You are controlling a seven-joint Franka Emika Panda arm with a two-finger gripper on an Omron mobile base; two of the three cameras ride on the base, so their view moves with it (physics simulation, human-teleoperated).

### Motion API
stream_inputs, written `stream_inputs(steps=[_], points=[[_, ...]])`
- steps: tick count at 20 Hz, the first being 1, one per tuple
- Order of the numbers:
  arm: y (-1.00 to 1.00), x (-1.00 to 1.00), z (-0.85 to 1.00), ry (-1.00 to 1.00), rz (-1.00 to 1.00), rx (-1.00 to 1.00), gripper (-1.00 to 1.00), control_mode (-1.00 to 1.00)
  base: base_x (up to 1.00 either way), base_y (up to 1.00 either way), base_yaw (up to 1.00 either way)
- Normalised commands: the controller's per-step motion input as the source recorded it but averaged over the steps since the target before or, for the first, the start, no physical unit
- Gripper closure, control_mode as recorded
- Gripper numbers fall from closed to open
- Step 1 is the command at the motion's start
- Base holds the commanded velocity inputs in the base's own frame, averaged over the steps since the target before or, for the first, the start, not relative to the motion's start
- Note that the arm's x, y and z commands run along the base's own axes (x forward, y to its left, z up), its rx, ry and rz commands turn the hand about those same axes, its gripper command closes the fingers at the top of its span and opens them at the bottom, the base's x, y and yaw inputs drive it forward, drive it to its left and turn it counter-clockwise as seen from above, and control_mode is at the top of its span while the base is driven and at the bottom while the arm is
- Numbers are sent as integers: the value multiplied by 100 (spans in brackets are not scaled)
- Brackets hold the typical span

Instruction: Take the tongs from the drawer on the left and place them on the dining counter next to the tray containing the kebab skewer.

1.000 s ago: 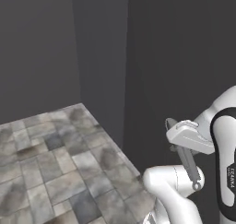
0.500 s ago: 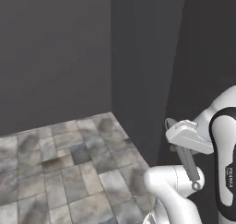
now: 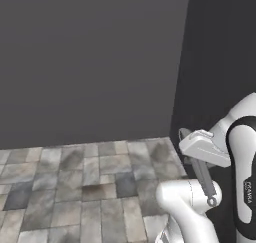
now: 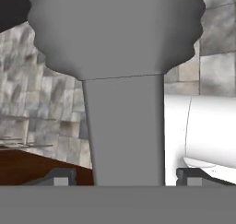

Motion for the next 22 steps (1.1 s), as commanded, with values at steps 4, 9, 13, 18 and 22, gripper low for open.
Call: stream_inputs(steps=[4,9,13,18,22], points=[[0,0,0,0,0,0,100,100,100,0,53],[0,0,0,0,0,0,100,100,100,0,55],[0,0,0,0,0,0,100,100,100,0,54],[0,0,0,0,0,0,100,100,100,0,51],[0,0,0,0,0,0,100,100,100,0,48]])
